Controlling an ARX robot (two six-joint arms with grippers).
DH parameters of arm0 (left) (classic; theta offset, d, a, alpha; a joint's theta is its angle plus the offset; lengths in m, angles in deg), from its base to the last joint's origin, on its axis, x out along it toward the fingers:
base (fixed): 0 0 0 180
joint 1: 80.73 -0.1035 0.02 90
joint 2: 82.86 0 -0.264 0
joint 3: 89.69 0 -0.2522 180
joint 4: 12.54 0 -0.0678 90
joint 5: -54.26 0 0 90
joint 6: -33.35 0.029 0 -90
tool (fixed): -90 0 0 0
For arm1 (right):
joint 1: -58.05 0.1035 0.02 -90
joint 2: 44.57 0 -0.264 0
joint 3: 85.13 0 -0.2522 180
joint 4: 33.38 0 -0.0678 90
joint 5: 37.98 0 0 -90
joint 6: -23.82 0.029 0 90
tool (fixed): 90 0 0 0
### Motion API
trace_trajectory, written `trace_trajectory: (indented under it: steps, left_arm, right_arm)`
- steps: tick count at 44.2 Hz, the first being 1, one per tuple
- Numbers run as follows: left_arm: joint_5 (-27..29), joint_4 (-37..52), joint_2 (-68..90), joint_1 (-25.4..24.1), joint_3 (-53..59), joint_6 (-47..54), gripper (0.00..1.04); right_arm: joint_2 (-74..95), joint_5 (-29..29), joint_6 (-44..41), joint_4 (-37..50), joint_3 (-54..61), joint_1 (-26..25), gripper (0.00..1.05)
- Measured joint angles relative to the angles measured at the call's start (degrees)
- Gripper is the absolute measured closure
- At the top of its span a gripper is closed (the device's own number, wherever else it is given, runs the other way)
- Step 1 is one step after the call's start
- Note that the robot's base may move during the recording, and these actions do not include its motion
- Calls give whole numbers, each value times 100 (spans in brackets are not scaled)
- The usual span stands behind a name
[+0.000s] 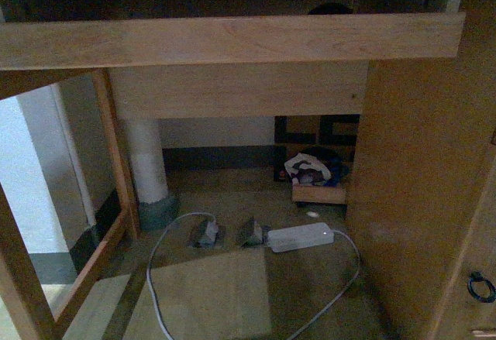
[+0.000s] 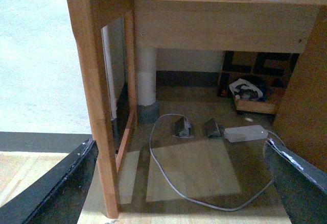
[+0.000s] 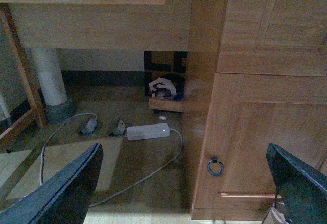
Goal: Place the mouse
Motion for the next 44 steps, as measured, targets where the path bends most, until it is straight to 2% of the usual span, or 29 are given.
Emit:
trace_trajectory:
  steps: [44]
  left_arm:
    - [-2,22,-4,0,0,-15,7]
  right_arm:
    - [0,2,0,20,0,0,7]
